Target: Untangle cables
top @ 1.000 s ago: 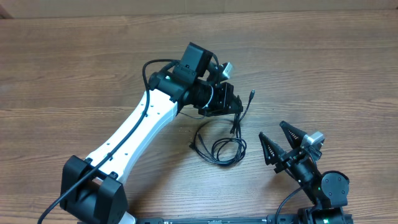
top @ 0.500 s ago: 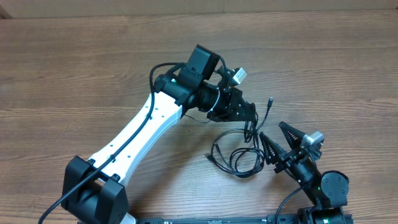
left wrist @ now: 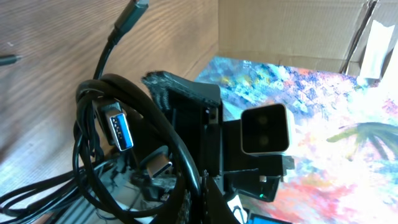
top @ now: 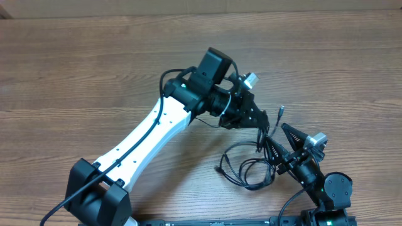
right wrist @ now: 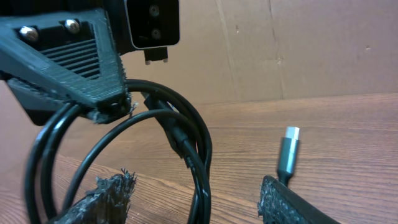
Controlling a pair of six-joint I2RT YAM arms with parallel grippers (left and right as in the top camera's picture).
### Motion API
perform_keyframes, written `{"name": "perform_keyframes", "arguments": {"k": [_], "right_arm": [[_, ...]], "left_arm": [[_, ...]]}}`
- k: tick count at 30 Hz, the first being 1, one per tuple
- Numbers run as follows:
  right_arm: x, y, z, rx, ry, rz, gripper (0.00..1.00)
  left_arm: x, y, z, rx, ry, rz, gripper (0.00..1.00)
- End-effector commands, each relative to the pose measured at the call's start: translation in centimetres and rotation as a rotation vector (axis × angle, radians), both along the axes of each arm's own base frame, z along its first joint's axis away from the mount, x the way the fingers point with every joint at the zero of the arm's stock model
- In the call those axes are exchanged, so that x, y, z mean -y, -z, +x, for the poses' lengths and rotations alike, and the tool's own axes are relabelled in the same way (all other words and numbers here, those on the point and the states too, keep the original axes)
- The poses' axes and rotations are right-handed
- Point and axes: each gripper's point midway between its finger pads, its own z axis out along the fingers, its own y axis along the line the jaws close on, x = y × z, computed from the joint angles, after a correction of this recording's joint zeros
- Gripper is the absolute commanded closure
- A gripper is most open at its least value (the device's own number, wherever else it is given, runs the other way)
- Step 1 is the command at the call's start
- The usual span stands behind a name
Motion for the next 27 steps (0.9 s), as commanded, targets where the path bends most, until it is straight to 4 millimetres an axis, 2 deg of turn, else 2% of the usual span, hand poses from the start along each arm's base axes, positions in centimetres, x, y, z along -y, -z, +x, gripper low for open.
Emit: {"name": "perform_keyframes", "arguments": {"k": [1, 5, 15, 18, 20, 21, 26, 27], "right_arm": [[0.0, 0.3, -0.1, 0.011, -0.001, -0.02, 0.38], [0.0, 0.4, 0.0, 0.005, -0.001, -0.021, 0.42], [0.0, 0.4, 0.0, 0.007, -0.001, -0.024, 0.71], [0.0, 0.4, 0.0, 0.007, 0.0, -0.024, 0.71], [0.0, 0.4, 0.0, 0.007, -0.001, -0.024, 0.61], [0.0, 0.4, 0.0, 0.007, -0.001, -0.024, 0.6], [0.0, 0.4, 0.0, 0.007, -0.001, -0.024, 0.6], [0.0, 0.4, 0.0, 0.007, -0.001, -0.024, 0.64]], "left_arm": [[0.6, -1.9, -1.0, -0.059, 0.009, -0.029, 0.96], [0.8, -1.9, -1.3, -0.084, 0.005, -0.022, 0.96], [0.9, -1.9, -1.5, -0.137, -0.012, -0.004, 0.96], [1.1, -1.9, -1.9, -0.15, -0.008, 0.001, 0.96], [1.3, -1.9, -2.0, -0.159, -0.007, 0.004, 0.96], [1.3, -2.0, -2.1, -0.158, -0.004, 0.003, 0.96], [1.8, -2.2, -2.3, -0.159, -0.001, -0.007, 0.96], [1.9, -2.3, -2.4, -0.155, 0.001, -0.009, 0.96]]}}
